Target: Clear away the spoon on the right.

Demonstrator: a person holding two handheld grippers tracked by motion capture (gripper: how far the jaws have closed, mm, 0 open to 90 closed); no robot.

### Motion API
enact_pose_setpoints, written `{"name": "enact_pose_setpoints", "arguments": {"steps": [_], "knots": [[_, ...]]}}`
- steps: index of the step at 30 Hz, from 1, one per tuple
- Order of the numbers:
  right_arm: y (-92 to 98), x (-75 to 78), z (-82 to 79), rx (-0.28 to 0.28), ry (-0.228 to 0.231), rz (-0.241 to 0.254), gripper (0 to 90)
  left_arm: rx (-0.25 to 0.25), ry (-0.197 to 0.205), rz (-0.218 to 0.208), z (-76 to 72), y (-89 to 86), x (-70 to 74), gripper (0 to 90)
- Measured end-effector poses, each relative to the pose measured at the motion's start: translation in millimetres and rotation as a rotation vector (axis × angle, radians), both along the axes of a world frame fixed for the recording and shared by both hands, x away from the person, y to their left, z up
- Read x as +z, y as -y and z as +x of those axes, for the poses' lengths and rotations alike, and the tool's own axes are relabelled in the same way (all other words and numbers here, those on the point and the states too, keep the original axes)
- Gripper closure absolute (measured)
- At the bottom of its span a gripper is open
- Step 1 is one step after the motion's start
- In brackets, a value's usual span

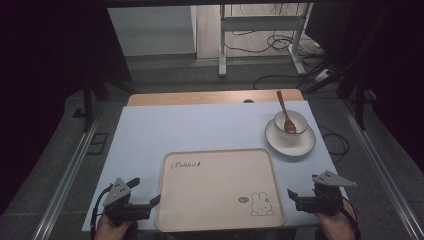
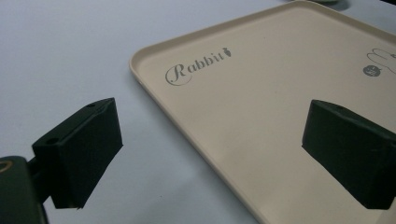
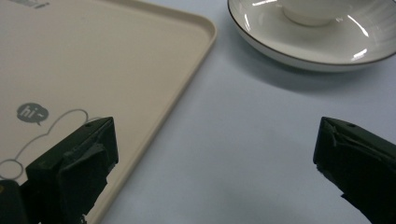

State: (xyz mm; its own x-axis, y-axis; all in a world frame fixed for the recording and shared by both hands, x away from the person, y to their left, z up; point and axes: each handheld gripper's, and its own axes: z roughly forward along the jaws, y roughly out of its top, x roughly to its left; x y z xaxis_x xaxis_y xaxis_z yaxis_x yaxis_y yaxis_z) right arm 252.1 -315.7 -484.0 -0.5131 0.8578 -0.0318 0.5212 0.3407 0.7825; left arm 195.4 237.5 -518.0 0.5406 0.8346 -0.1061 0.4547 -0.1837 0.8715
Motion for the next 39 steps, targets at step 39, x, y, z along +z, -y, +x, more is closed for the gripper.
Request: {"name": "enact_pose_setpoints", "arguments": {"steps": [39], "knots": [[-16.9, 36.9, 83.3, 0.055, 0.001, 0.055, 0.7, 0.013, -0.016, -0.015, 1.6, -1.7, -0.3, 4.5]]}}
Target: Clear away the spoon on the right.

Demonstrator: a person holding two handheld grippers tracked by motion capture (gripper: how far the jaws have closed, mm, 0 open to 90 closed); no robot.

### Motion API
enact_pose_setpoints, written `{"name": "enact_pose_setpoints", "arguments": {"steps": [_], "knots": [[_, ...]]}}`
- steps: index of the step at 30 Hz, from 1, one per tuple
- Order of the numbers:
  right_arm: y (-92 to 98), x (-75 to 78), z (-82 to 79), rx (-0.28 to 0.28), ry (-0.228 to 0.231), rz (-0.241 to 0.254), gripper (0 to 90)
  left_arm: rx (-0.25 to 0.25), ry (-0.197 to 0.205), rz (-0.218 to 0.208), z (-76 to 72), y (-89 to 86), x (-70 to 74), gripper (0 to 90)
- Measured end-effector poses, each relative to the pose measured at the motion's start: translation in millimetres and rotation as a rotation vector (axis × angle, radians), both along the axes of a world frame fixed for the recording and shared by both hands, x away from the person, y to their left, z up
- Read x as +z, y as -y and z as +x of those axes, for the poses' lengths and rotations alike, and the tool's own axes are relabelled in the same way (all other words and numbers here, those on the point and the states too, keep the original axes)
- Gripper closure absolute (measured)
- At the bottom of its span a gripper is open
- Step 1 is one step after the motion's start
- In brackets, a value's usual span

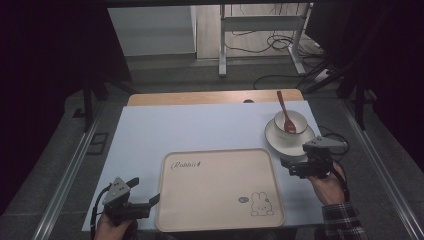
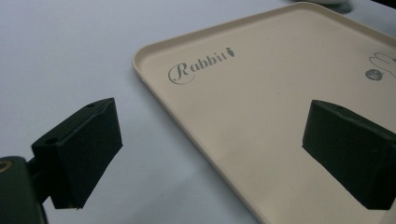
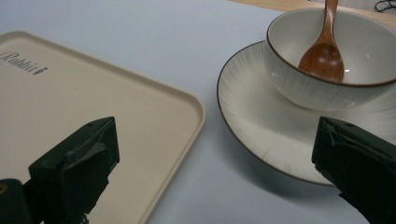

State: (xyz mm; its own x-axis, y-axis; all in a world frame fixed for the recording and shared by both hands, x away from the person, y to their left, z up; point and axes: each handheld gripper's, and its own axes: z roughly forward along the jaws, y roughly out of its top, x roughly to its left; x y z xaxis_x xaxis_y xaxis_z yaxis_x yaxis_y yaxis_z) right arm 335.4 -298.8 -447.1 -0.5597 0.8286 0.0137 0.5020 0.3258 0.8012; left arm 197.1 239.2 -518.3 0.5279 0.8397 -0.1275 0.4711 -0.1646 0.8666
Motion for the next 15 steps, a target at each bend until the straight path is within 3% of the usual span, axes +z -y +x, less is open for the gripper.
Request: {"name": "enact_pose_setpoints", "arguments": {"steps": [15], "knots": [[0.0, 13.8, 47.0, -0.030, -0.001, 0.016, 1.3, -0.002, 0.000, -0.001, -0.1, -0.1, 0.0, 4.5]]}}
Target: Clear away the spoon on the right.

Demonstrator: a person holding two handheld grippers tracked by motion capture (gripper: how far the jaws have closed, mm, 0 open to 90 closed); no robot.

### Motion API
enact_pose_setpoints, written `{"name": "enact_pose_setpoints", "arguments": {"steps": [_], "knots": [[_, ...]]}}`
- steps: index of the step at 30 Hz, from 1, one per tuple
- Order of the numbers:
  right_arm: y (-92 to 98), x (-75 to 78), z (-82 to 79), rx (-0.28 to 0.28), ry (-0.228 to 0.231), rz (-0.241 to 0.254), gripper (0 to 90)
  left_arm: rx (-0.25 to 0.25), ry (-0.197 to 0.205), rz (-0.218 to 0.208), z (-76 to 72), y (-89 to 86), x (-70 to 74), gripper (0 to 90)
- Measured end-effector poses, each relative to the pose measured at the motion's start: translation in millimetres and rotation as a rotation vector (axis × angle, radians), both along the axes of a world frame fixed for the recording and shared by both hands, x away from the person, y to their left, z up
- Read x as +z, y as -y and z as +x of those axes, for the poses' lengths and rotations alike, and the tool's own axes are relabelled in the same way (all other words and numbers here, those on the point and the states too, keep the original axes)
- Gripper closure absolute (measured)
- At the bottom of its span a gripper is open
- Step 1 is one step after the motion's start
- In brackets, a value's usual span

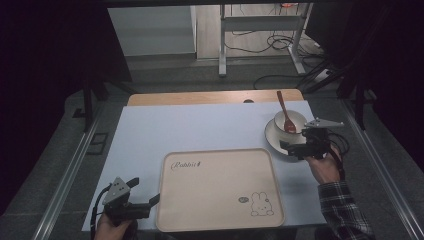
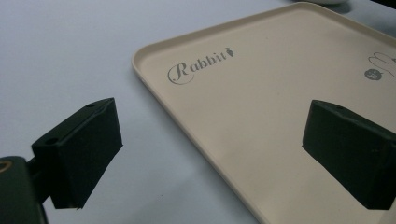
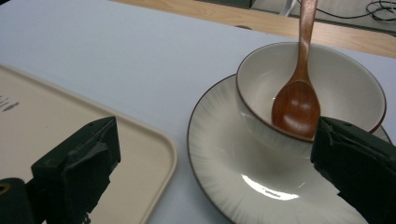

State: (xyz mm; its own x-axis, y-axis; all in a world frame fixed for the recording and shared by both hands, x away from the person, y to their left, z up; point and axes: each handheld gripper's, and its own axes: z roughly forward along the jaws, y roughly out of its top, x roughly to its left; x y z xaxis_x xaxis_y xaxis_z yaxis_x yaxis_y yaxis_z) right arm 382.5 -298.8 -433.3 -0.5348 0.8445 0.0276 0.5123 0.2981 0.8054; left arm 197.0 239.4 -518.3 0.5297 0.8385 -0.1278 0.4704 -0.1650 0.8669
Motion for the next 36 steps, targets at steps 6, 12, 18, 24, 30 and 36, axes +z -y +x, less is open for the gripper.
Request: {"name": "enact_pose_setpoints", "arguments": {"steps": [6, 12, 18, 24, 30, 36], "knots": [[-1.0, -0.7, 17.0, -0.040, -0.003, -0.010, 1.3, -0.001, 0.000, 0.000, 0.0, 0.0, 0.0, 4.5], [-3.9, 0.8, 35.6, -0.066, -0.005, -0.045, 0.5, -0.002, -0.001, -0.002, 0.1, -0.3, -0.1, 4.6], [-6.0, 5.6, 53.2, -0.083, 0.004, -0.030, 0.5, -0.002, -0.002, -0.005, 0.3, -0.5, -0.2, 4.6], [-9.9, 6.9, 70.8, -0.096, -0.010, -0.014, 0.5, -0.002, -0.002, -0.006, 0.2, -0.8, -0.2, 4.5], [-8.6, 6.3, 87.3, -0.140, -0.013, -0.048, 14.7, -0.004, -0.002, -0.007, 0.2, -0.9, -0.2, 4.6], [-7.6, 4.1, 102.2, -0.173, -0.012, -0.077, 29.8, -0.004, -0.002, -0.007, 0.1, -0.9, -0.2, 4.6]]}}
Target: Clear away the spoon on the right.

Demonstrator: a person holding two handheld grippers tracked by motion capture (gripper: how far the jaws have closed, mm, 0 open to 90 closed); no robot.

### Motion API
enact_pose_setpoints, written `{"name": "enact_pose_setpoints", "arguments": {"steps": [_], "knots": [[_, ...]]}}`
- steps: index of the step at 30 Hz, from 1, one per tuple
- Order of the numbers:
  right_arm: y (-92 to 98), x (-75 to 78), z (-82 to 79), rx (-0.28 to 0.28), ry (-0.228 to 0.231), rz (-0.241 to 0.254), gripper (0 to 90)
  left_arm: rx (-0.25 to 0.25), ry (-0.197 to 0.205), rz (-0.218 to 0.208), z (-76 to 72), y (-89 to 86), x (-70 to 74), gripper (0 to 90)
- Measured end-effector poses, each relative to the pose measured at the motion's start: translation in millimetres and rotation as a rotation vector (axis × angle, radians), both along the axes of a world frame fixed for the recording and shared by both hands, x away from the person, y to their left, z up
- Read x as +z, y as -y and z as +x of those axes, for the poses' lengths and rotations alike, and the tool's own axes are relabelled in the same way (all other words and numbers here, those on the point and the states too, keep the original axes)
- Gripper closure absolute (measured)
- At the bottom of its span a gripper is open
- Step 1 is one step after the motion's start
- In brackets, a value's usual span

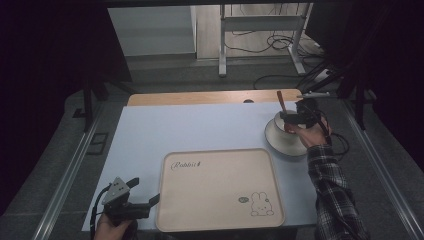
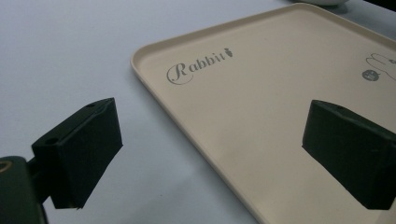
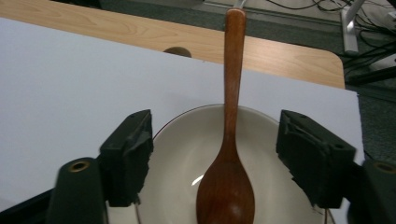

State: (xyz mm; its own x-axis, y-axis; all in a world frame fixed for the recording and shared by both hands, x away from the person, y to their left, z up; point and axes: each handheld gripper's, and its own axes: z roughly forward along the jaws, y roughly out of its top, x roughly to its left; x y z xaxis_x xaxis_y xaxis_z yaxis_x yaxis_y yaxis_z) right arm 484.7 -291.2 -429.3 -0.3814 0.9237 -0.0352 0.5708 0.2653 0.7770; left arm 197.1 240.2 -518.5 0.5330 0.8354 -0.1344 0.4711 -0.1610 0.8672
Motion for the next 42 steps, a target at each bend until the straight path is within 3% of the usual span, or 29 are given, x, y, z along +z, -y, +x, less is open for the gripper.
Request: {"name": "enact_pose_setpoints", "arguments": {"steps": [7, 17, 26, 31, 35, 42], "knots": [[-2.0, -1.1, 17.4, -0.014, -0.019, -0.011, 40.4, -0.001, 0.001, -0.002, -0.2, -0.2, 0.0, 4.6], [-9.4, -3.2, 43.5, -0.014, 0.001, -0.052, 55.2, -0.003, 0.001, -0.002, -0.2, -0.3, 0.0, 4.6], [-15.8, -12.5, 66.6, -0.020, -0.030, -0.075, 58.1, -0.006, 0.003, -0.001, -0.5, 0.1, -0.1, 4.6], [-15.7, -17.4, 73.4, -0.032, -0.041, -0.076, 62.7, -0.006, 0.003, -0.002, -0.4, -0.1, -0.1, 4.6], [-16.1, -19.4, 75.7, -0.028, -0.056, -0.074, 75.9, -0.006, 0.003, -0.002, -0.5, -0.2, -0.1, 4.6], [-20.6, -11.9, 72.2, -0.011, -0.077, -0.085, 77.9, -0.006, 0.004, -0.001, -0.7, 0.2, 0.0, 4.6]]}}
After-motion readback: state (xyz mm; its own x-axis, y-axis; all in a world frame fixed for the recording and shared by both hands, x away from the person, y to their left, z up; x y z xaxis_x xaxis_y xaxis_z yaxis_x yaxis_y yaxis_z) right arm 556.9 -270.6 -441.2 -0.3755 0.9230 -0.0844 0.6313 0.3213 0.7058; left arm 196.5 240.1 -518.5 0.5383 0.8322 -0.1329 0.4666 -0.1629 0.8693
